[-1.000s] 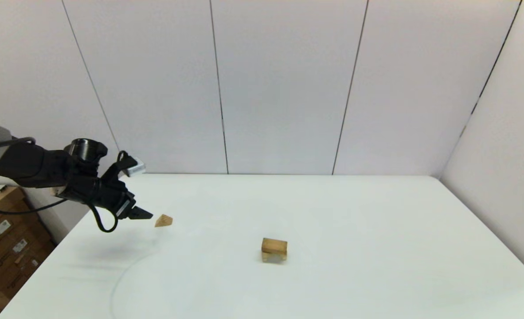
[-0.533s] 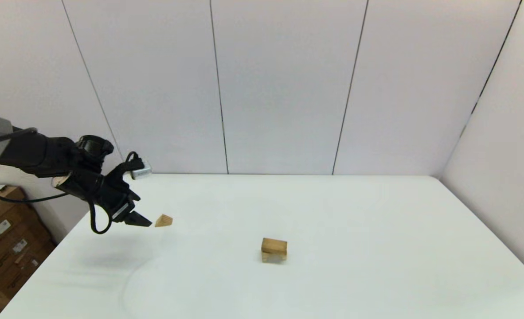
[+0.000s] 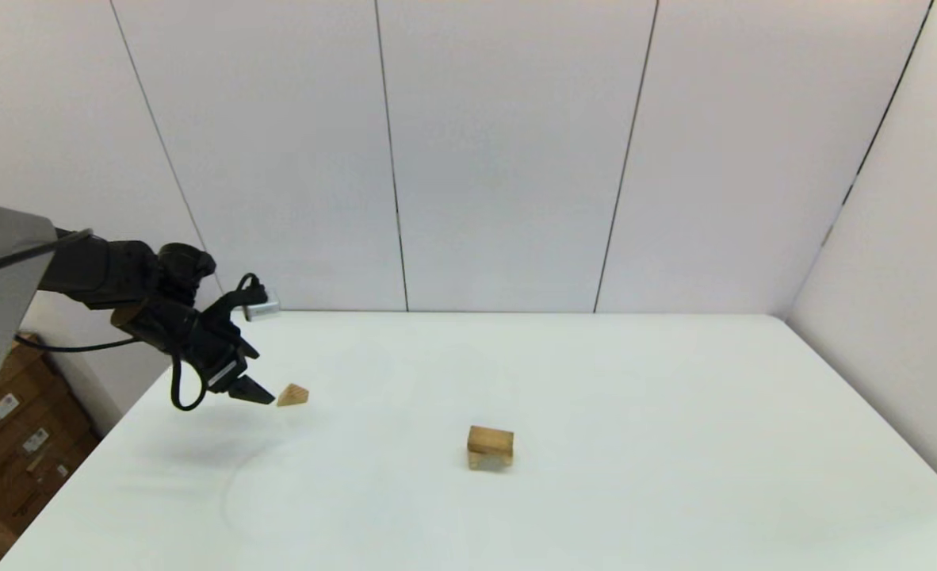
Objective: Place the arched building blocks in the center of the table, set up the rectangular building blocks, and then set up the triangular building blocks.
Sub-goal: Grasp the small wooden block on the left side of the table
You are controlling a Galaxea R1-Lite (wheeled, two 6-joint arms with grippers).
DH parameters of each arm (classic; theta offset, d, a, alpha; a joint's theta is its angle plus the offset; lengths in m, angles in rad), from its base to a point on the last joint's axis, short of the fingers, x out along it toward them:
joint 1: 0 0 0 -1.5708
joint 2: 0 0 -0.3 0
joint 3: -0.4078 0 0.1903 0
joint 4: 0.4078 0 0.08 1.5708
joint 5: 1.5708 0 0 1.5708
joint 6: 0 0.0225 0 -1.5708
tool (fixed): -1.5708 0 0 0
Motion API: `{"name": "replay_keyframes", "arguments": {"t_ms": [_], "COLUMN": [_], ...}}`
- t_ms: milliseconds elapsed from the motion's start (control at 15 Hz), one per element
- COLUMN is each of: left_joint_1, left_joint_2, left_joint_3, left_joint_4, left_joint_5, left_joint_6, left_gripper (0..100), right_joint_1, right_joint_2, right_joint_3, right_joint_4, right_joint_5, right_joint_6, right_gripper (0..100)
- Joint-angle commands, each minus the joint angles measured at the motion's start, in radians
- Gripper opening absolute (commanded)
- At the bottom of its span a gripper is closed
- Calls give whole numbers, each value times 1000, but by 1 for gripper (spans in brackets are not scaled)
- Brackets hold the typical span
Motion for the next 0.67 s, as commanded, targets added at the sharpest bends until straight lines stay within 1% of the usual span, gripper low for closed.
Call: {"name": "replay_keyframes", "arguments": {"t_ms": [67,267,467,667], "left_joint_1": [0,0,-4,-20], "left_joint_2": [81,121,162,187], "left_joint_3": [-56,-103,-173,-211], "left_joint_4": [5,15,71,84], "left_joint_5": [-3,-6,-9,-22], "left_joint_6": [6,6,6,6], "left_gripper": [100,100,100,100], "right_joint_1": [0,0,0,0], "right_joint_2": [0,0,0,0], "right_joint_3": [0,0,0,0], "right_joint_4": [0,0,0,0], "right_joint_5": [0,0,0,0], "right_joint_6": [0,0,0,0], "right_gripper": [100,100,100,100]}}
